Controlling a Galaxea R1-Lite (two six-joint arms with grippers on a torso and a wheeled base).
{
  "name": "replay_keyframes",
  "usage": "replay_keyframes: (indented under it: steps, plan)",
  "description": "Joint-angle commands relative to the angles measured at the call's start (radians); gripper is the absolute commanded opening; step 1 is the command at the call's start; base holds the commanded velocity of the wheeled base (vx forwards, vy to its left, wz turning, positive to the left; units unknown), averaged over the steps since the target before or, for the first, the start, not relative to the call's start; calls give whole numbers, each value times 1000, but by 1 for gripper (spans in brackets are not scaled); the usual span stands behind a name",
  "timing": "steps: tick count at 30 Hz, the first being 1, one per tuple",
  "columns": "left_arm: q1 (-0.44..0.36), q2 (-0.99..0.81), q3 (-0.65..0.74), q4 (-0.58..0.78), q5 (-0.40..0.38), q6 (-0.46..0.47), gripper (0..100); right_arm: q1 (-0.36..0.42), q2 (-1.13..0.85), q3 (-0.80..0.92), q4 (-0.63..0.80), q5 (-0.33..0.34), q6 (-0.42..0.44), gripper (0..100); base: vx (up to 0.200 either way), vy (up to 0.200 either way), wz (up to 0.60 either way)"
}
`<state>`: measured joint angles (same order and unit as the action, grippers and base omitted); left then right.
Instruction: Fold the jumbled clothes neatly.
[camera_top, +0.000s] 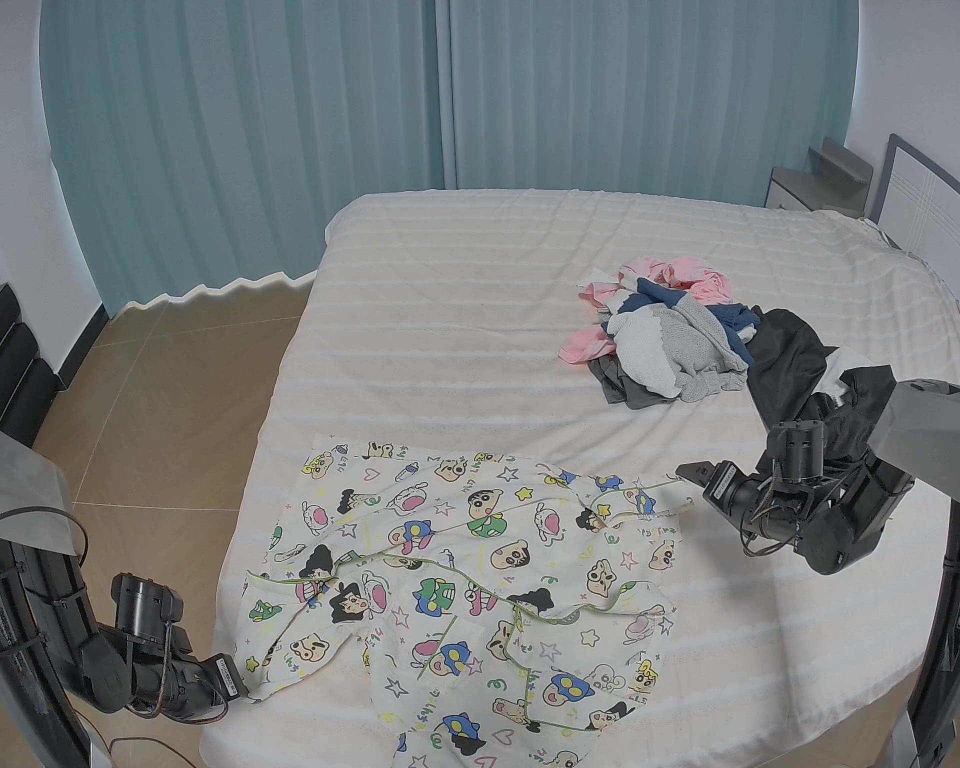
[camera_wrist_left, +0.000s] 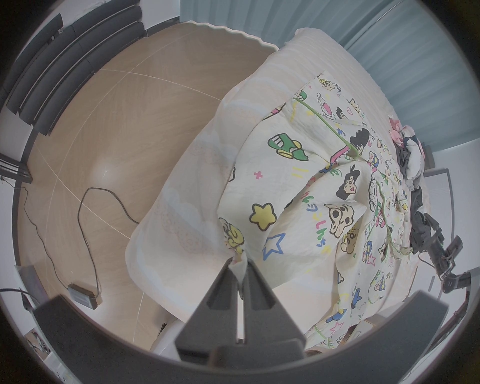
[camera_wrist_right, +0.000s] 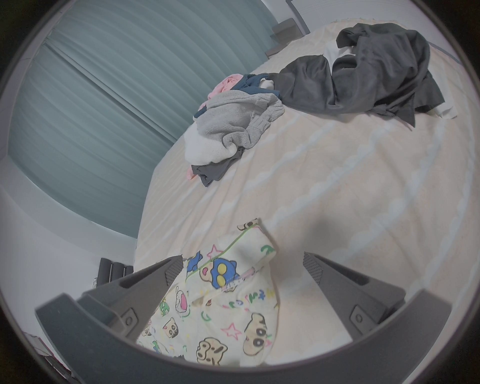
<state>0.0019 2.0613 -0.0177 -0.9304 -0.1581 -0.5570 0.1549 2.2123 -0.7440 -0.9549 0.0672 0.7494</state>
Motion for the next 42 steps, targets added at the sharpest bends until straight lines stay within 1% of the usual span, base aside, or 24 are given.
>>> replay_keyframes:
  steps: [1, 19, 20, 33, 40, 42]
  plan:
    - [10, 0, 16, -2, -17, -3, 0, 26, 102, -129, 39, -9, -2, 100, 0, 0, 0]
    - [10, 2, 18, -2, -15, -4, 0, 34, 198, -235, 44, -30, -4, 100, 0, 0, 0]
    - [10, 2, 18, -2, -15, -4, 0, 38, 196, -235, 44, -30, -4, 0, 0, 0, 0]
    - [10, 2, 18, -2, -14, -4, 0, 45, 148, -198, 42, -32, -8, 0, 0, 0, 0]
    - [10, 2, 18, -2, -14, -4, 0, 46, 125, -287, 38, -30, -4, 0, 0, 0, 0]
    - [10, 2, 18, -1, -14, -4, 0, 48, 133, -359, 39, -30, -2, 0, 0, 0, 0]
